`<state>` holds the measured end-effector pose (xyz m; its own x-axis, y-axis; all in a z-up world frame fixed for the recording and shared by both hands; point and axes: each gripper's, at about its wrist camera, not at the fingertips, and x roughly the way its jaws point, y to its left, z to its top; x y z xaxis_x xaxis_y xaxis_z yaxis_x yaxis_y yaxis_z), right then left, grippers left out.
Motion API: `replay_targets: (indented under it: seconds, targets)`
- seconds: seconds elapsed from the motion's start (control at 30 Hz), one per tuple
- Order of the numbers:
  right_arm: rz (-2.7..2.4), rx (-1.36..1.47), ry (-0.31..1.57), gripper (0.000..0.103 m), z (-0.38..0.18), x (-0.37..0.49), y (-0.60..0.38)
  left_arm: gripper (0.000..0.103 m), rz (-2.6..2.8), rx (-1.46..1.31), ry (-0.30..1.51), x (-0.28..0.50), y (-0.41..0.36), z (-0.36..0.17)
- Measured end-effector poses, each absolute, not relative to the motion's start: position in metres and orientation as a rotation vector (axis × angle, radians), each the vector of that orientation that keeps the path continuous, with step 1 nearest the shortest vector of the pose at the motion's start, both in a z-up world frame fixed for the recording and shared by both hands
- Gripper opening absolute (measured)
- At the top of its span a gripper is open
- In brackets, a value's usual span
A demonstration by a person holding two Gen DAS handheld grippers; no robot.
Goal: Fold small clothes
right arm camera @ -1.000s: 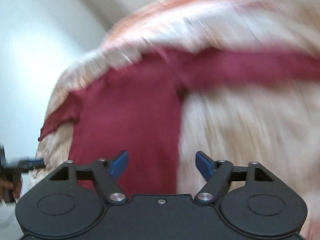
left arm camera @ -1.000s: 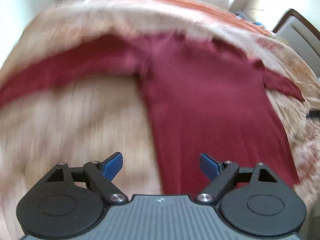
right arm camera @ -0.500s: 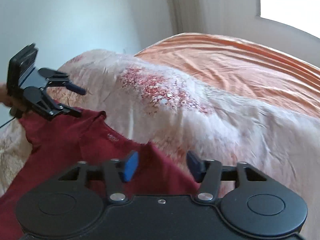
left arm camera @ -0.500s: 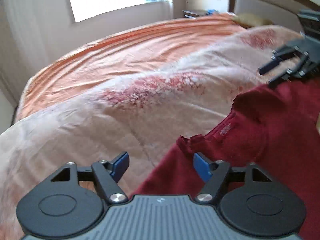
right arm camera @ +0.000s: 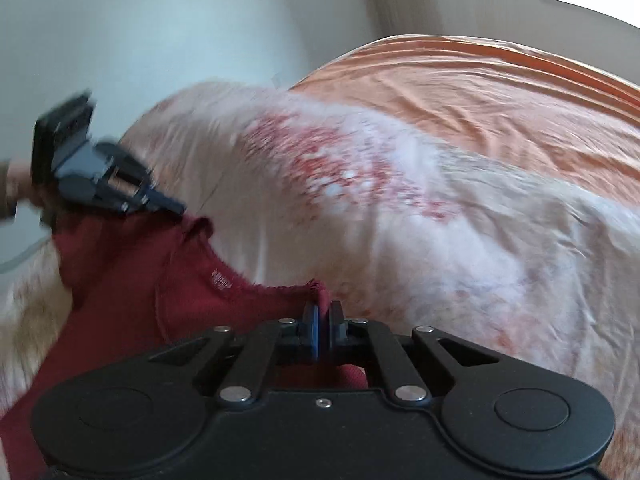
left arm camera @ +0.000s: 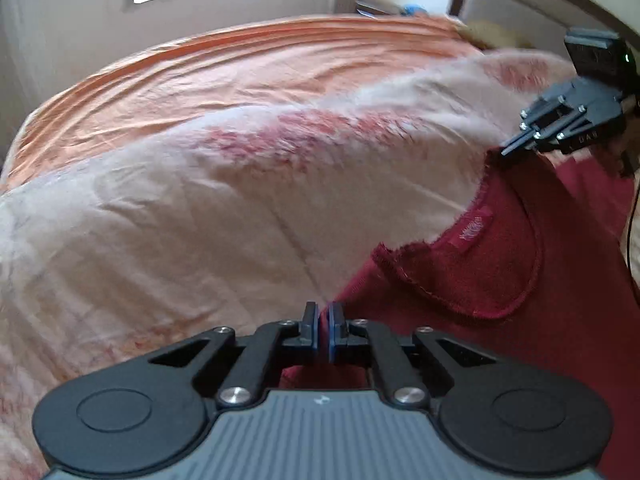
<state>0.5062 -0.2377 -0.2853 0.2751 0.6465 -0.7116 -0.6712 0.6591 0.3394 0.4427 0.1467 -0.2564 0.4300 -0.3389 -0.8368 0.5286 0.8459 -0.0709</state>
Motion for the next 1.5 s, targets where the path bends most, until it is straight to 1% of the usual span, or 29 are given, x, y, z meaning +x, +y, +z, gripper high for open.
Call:
replay_targets:
  seconds: [0.07,0.13,0.2,0.23,0.27,0.3,0.33,0.37,0.4,0.5,0.67,0.7,0.73,0.77,0.8,0.93,1.0,1.07,1.1,1.13,1.17,1.23,1.27,1.3,1.37,1.43,1.5]
  targets:
    - [0.852,-0.074,0.97,0.005,-0.296,0.503,-0.235,0.004,-0.48,0.258,0.993,0.44,0.147,-0.268]
    - [0.831,-0.056,0.987,0.012,-0.302,0.5,-0.233,0.003,-0.411,0.271,0.987,0.441,0.146,-0.276]
    - [0.833,0.051,0.939,0.029,-0.288,0.499,-0.249,0.007,-0.374,0.25,0.966,0.439,0.146,-0.272]
    - [0.837,0.085,0.907,0.034,-0.279,0.498,-0.26,0.011,-0.374,0.243,0.958,0.437,0.146,-0.268]
    - [0.842,0.112,0.883,0.045,-0.271,0.497,-0.274,0.025,-0.385,0.238,0.949,0.435,0.147,-0.264]
    - [0.841,0.117,0.871,0.051,-0.263,0.496,-0.291,0.041,-0.398,0.242,0.934,0.431,0.147,-0.259]
    - [0.83,0.103,0.871,0.051,-0.259,0.495,-0.305,0.049,-0.404,0.251,0.913,0.426,0.148,-0.253]
    - [0.819,0.09,0.885,0.052,-0.259,0.494,-0.317,0.063,-0.409,0.256,0.889,0.421,0.149,-0.248]
    - [0.807,0.089,0.912,0.052,-0.262,0.493,-0.33,0.07,-0.411,0.25,0.869,0.415,0.149,-0.244]
    - [0.792,0.117,0.998,0.052,-0.28,0.487,-0.356,0.07,-0.423,0.208,0.87,0.405,0.147,-0.242]
    - [0.801,0.102,1.108,0.051,-0.315,0.478,-0.358,0.07,-0.431,0.24,0.912,0.389,0.14,-0.245]
    - [0.805,0.101,1.125,0.048,-0.32,0.477,-0.36,0.071,-0.432,0.247,0.918,0.387,0.138,-0.247]
    - [0.807,0.088,1.128,0.04,-0.321,0.474,-0.359,0.071,-0.431,0.25,0.924,0.385,0.137,-0.249]
    - [0.818,0.082,1.122,0.004,-0.319,0.471,-0.359,0.072,-0.427,0.25,0.931,0.384,0.136,-0.25]
    - [0.821,0.083,1.116,0.001,-0.315,0.47,-0.361,0.072,-0.422,0.25,0.938,0.383,0.136,-0.253]
    - [0.75,0.17,1.051,0.001,-0.296,0.463,-0.393,0.072,-0.375,0.254,0.956,0.381,0.141,-0.258]
    - [0.716,0.197,1.077,0.002,-0.304,0.456,-0.402,0.074,-0.348,0.242,0.967,0.38,0.146,-0.262]
    - [0.7,0.133,1.11,0.002,-0.312,0.448,-0.393,0.075,-0.337,0.219,0.968,0.378,0.152,-0.266]
    - [0.686,0.115,1.095,0.007,-0.312,0.445,-0.389,0.075,-0.331,0.215,0.966,0.377,0.153,-0.267]
    - [0.644,0.123,1.077,0.017,-0.309,0.446,-0.389,0.075,-0.327,0.215,0.964,0.376,0.154,-0.266]
    - [0.601,0.159,1.044,0.031,-0.304,0.446,-0.392,0.075,-0.32,0.219,0.961,0.375,0.155,-0.264]
    - [0.549,0.233,0.919,0.047,-0.286,0.44,-0.403,0.076,-0.305,0.245,0.939,0.369,0.155,-0.256]
    - [0.527,0.234,0.888,0.059,-0.278,0.436,-0.405,0.078,-0.299,0.264,0.924,0.364,0.156,-0.251]
    - [0.521,0.237,0.859,0.064,-0.271,0.429,-0.407,0.08,-0.29,0.286,0.915,0.359,0.156,-0.248]
    - [0.509,0.253,0.844,0.068,-0.265,0.413,-0.41,0.081,-0.263,0.321,0.9,0.345,0.156,-0.242]
    - [0.489,0.261,0.856,0.069,-0.262,0.39,-0.409,0.083,-0.25,0.323,0.892,0.326,0.157,-0.238]
    - [0.484,0.277,0.869,0.074,-0.26,0.361,-0.405,0.087,-0.241,0.319,0.89,0.304,0.161,-0.237]
